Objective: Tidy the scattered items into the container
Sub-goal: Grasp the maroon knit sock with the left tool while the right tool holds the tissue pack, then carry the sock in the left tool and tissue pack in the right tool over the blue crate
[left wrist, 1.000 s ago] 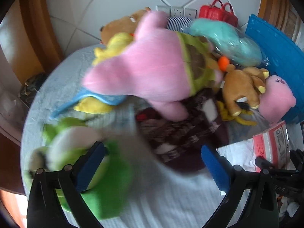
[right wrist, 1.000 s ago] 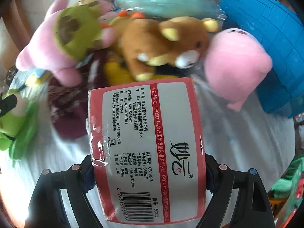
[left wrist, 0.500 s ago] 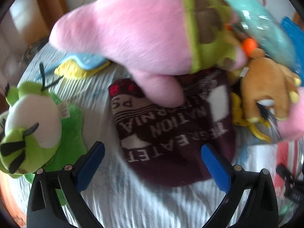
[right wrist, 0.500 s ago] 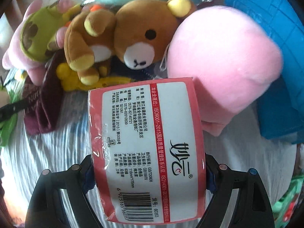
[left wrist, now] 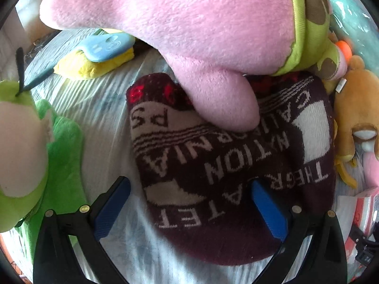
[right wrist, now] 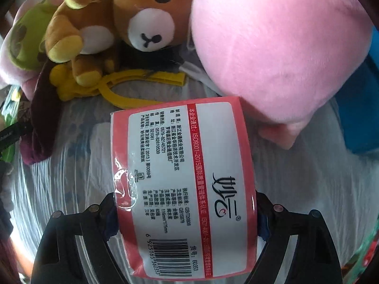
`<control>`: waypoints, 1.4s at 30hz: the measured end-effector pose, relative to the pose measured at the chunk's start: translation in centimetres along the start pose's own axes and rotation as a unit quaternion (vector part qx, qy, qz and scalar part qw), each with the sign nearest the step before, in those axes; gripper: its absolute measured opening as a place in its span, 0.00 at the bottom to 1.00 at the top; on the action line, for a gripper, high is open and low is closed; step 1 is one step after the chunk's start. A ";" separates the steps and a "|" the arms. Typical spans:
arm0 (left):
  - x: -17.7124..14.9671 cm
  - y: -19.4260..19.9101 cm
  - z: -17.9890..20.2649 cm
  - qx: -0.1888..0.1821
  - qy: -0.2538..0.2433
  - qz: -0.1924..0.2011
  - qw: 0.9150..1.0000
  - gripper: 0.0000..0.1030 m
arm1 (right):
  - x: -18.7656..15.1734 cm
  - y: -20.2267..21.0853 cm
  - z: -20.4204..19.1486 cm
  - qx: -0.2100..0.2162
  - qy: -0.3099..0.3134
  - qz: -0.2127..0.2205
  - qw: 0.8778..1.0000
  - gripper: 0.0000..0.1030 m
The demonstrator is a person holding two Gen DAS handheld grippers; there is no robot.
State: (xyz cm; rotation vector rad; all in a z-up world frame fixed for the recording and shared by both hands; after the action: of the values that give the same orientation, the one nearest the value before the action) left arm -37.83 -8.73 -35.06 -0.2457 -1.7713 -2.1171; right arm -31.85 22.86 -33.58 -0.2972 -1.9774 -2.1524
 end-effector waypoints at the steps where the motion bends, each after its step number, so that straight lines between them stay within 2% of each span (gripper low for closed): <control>1: 0.0 0.2 0.4 -0.003 -0.007 0.001 1.000 0.95 | 0.1 0.0 0.0 0.001 -0.002 0.001 1.000 0.85; 2: 0.1 0.3 0.8 -0.007 -0.016 0.002 1.000 0.88 | 0.1 -0.1 0.0 0.000 -0.004 0.002 1.000 0.85; 4: 0.1 0.7 1.7 -0.011 -0.038 0.005 0.999 0.67 | 0.1 -0.1 -0.1 -0.002 -0.005 0.006 1.000 0.85; 7: 0.2 1.1 3.0 -0.004 -0.065 0.010 0.998 0.47 | 0.2 0.0 -0.3 -0.009 -0.003 0.013 1.000 0.86; 15: 0.4 1.2 3.2 -0.008 -0.058 0.015 0.998 0.48 | 0.2 0.5 -0.6 -0.013 -0.006 0.017 1.000 0.86; 17: 0.3 1.5 3.3 -0.004 -0.063 0.017 0.998 0.40 | 0.2 0.7 -0.7 -0.014 -0.006 0.017 1.000 0.86; 18: 0.2 1.8 3.4 0.000 -0.069 0.018 0.997 0.25 | 0.2 0.8 -0.7 -0.014 -0.005 0.016 1.000 0.86; 19: 0.1 2.1 3.4 0.005 -0.074 0.018 0.997 0.20 | 0.2 0.9 -0.8 -0.014 -0.005 0.015 1.000 0.86; 22: -0.3 3.6 3.4 -0.003 -0.077 0.014 0.997 0.18 | 0.1 1.4 -1.0 -0.016 0.000 0.015 1.000 0.85; 27: -1.7 7.8 3.7 -0.003 -0.106 0.031 0.994 0.18 | -0.6 3.6 -1.6 -0.010 0.018 0.031 0.999 0.84; 33: -2.9 13.4 3.5 -0.005 -0.149 0.054 0.987 0.18 | -1.2 8.8 -2.2 -0.013 0.022 0.078 0.997 0.84; 37: -1.3 15.9 3.5 -0.016 -0.165 0.067 0.984 0.18 | -2.0 12.7 -2.7 -0.025 0.025 0.111 0.993 0.84; 39: -1.6 17.1 3.0 -0.022 -0.172 0.075 0.982 0.18 | -2.0 13.4 -2.0 -0.032 0.029 0.123 0.991 0.84; 42: -2.5 18.5 2.7 -0.011 -0.200 0.092 0.975 0.18 | -2.6 15.4 -1.7 -0.045 0.028 0.139 0.989 0.84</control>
State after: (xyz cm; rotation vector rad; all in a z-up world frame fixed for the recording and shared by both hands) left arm -28.65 -8.29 -18.57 -0.8611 -1.8483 -2.0588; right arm -25.06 19.92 -19.76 -0.4907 -1.6974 -2.0489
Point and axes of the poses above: each gripper's, at about its wrist camera, not at the fingertips, and y roughly against the way its jaws point, z to its right, x to its top, the point moved 5 cm from there along -y, roughly the way its jaws point, and after that the axes turned 8 degrees about -x, right-handed, at the moved point
